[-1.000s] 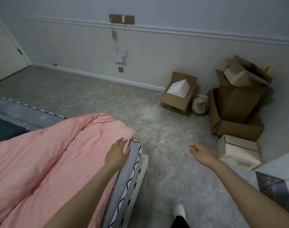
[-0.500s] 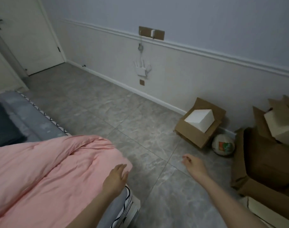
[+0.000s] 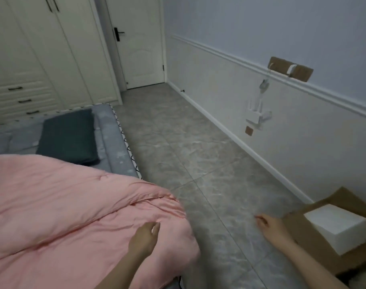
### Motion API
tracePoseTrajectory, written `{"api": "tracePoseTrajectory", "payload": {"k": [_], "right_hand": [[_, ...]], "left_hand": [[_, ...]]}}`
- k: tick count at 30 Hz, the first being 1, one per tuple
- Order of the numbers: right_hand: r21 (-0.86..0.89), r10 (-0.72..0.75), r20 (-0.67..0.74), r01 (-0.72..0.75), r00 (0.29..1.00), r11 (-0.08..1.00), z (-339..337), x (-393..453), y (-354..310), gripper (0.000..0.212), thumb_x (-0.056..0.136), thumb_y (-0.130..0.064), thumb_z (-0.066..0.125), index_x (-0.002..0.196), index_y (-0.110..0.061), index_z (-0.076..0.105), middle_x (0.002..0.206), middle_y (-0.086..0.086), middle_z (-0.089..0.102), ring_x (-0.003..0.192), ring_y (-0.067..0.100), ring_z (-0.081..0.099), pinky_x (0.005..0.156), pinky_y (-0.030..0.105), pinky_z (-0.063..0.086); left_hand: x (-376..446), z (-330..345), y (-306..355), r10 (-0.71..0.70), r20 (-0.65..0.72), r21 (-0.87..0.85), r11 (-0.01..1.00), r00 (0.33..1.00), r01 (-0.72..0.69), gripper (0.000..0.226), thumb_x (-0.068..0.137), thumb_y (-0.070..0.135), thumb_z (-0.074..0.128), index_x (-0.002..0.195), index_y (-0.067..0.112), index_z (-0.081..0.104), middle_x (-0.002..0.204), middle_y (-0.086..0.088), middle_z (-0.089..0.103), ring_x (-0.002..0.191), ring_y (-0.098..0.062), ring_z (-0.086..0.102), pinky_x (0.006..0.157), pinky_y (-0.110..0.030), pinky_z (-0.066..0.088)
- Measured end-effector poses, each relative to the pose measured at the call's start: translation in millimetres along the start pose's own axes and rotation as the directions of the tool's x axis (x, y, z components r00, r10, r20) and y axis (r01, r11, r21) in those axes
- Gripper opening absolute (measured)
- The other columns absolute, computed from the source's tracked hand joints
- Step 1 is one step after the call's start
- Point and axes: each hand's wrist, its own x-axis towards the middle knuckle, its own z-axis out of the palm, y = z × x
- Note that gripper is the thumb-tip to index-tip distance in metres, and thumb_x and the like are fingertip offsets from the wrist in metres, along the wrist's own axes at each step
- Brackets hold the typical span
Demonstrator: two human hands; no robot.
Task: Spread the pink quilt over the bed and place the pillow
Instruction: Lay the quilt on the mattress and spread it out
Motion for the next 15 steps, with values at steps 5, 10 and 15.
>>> {"api": "tracePoseTrajectory", "payload": {"k": [5,10,15], "right_hand": [[-0.064,-0.168,0.29,0.195,0.942,0.979,45.7,69.4,-24.8,0.019,0.091,-0.012,0.051,0.101,-0.017,0.067,0.09,-0.002,0.068,0.089,0.016,0.064,0.068,0.009,0.04],[-0.14,-0.251,0.509,0.367,0.823,0.92,107.4,126.5,-31.5,0.025,0.092,-0.019,0.049,0.111,-0.016,0.066,0.118,0.005,0.067,0.107,0.02,0.062,0.088,0.024,0.044],[-0.214,-0.513,0.426,0.634,0.745,0.743,167.7,144.4,-23.5,0.035,0.096,-0.031,0.04,0.124,-0.024,0.059,0.137,-0.002,0.053,0.126,0.014,0.049,0.105,0.023,0.033]], "left_hand": [[-13.5,9.5,-37.5,-0.243,-0.077,0.018,0.969,0.967,0.245,0.043,0.091,0.056,0.038,0.119,0.029,0.056,0.131,0.008,0.053,0.12,-0.016,0.048,0.096,-0.031,0.04],[-55.4,44.3,-72.5,-0.489,-0.198,-0.001,0.867,0.849,0.499,0.044,0.094,0.048,0.041,0.13,0.025,0.05,0.144,0.005,0.04,0.127,-0.017,0.042,0.102,-0.029,0.036],[-81.8,68.8,-109.6,-0.54,-0.124,0.196,0.809,0.833,0.554,0.065,0.081,0.034,0.062,0.139,0.026,0.034,0.145,0.004,0.036,0.124,-0.015,0.045,0.092,-0.034,0.046]]}}
